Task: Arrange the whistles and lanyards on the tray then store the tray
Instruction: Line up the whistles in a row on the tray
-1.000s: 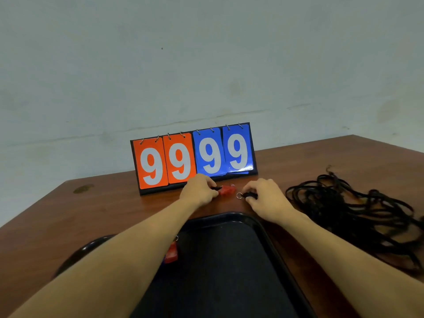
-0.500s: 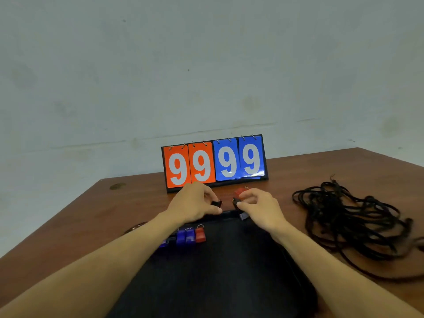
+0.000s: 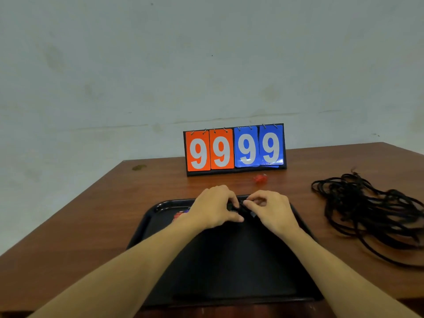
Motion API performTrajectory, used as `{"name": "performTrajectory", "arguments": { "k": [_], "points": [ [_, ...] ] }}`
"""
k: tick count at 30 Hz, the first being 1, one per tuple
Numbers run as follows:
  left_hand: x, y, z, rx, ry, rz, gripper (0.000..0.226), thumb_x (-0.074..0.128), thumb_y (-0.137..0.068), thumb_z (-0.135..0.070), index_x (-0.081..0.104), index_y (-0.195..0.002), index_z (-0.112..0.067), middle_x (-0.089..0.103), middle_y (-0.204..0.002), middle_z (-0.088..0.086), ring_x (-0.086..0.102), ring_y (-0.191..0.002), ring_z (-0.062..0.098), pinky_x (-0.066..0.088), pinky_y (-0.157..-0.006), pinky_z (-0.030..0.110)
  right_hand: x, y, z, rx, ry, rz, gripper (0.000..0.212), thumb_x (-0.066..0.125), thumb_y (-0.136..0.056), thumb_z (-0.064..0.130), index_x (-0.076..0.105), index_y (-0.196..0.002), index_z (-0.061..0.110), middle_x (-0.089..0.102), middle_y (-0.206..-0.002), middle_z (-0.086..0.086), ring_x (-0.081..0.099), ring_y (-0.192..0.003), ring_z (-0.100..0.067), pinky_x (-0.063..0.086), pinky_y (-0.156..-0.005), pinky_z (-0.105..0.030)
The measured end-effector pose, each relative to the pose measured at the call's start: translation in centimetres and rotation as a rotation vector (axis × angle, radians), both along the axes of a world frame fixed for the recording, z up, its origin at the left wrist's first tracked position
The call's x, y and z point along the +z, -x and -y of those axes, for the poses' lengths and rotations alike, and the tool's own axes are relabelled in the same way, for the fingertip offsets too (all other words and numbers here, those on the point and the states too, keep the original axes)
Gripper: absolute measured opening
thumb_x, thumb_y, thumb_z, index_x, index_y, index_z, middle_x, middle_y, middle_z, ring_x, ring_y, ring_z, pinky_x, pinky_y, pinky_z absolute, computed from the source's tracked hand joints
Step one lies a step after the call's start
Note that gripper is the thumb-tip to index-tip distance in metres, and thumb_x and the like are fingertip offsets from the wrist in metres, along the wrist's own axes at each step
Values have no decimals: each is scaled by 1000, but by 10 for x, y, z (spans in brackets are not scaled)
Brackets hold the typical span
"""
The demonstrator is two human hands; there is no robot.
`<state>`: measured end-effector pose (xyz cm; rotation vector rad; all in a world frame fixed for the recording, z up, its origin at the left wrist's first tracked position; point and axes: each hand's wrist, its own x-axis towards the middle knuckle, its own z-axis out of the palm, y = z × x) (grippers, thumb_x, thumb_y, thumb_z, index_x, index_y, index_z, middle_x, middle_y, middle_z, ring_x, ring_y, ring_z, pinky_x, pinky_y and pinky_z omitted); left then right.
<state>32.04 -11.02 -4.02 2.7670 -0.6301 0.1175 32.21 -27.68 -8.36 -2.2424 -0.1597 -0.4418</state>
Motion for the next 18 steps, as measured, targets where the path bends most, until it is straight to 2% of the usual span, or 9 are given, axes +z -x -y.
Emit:
{"name": "performTrajectory", "arguments": {
  "k": [3,8,13,18],
  "points": [
    [-1,0,-7,-39,2,-43,46,73,-75,-42,62,-116,-23,57,-122,-5,54,-110,12,47,-97,33,-2,-1,0,-4,-1,-2,13,70,-84,33,74,-87,21,70,-82,9,60,-74,3,39,-64,-5],
    [4,-1,-16,-89,8,-103,56,71,-81,-26,49,-133,-21,53,-135,-5,48,-123,10,39,-103,27,-1,1,-1,87,-21,-49,19,58,-92,28,75,-87,20,70,-80,9,61,-76,-2,39,-64,-4],
    [1,-5,-16,-60,76,-167,61,73,-80,-24,44,-134,-21,59,-129,-3,55,-118,11,44,-102,31,-2,1,-1,164,-34,-93,17,59,-90,19,74,-98,21,68,-91,11,62,-86,0,41,-74,-8],
    [-3,-4,-11,-49,68,-126,54,71,-79,-37,51,-127,-22,57,-127,-3,54,-113,12,47,-98,33,-2,0,0,207,-53,-122,17,61,-88,17,72,-101,21,70,-95,7,62,-88,-4,43,-75,-11]
  ]
}}
